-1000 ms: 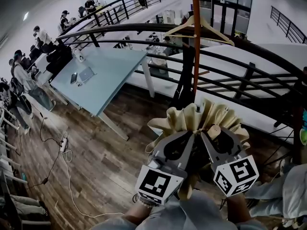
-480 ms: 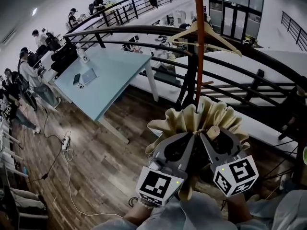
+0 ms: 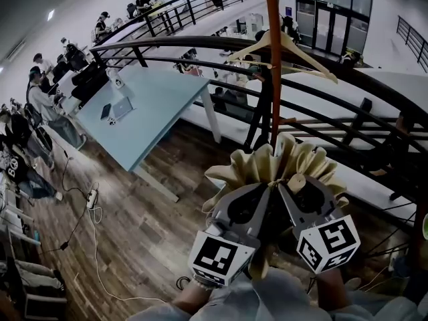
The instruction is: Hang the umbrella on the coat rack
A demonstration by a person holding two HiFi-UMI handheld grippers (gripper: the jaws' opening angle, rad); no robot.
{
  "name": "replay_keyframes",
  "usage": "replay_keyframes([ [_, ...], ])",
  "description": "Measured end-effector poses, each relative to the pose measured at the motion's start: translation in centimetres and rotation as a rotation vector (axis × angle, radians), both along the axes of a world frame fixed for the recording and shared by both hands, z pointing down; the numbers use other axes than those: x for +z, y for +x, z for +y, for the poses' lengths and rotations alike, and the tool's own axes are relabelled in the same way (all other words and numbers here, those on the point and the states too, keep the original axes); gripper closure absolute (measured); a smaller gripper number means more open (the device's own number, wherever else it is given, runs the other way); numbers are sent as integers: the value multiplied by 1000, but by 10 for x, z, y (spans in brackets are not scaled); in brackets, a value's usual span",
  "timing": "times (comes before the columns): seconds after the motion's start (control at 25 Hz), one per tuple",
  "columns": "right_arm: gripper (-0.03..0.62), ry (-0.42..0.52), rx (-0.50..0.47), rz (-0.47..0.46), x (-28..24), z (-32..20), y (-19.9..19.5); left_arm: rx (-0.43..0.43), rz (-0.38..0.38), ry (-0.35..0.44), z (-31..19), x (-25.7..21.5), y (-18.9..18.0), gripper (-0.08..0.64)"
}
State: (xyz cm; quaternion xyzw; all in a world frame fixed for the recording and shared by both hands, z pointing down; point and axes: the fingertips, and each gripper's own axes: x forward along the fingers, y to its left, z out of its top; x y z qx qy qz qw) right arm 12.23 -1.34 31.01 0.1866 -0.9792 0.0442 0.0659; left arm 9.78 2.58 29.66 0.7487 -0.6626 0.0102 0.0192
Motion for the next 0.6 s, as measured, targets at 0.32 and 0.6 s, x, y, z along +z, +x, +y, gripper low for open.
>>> replay_keyframes([
  [0.32,456,4,9,-4,-3,-12,3,34,-19,7,-12,-2,11,554],
  [0.6,456,5,18,-6,0,-22,-4,23,17,-4,-21,-1,2,554],
])
